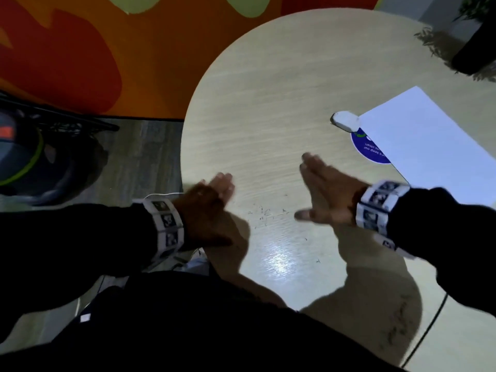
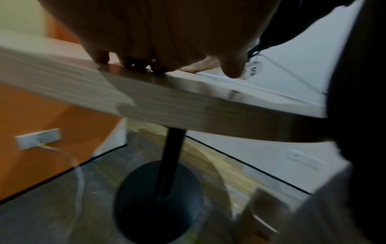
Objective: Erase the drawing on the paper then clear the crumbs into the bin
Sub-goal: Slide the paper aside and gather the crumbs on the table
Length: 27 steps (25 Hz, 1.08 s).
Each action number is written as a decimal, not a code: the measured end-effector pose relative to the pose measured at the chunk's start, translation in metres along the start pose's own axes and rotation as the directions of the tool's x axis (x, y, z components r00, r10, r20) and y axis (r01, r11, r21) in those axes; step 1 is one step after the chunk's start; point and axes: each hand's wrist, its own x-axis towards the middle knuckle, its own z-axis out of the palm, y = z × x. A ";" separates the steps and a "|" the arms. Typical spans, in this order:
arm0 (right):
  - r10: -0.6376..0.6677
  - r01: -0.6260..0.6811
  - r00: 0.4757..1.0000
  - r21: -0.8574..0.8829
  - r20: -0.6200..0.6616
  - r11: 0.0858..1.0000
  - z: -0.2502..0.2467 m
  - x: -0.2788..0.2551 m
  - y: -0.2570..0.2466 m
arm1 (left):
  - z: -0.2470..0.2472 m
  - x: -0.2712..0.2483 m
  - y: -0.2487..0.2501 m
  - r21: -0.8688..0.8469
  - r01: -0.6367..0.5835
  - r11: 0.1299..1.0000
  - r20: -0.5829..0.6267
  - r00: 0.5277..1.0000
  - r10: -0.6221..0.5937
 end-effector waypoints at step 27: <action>-0.018 0.012 0.999 0.197 0.031 0.980 0.056 -0.081 -0.030 | -0.055 0.067 0.049 0.261 -0.577 0.773 0.208 0.816 0.539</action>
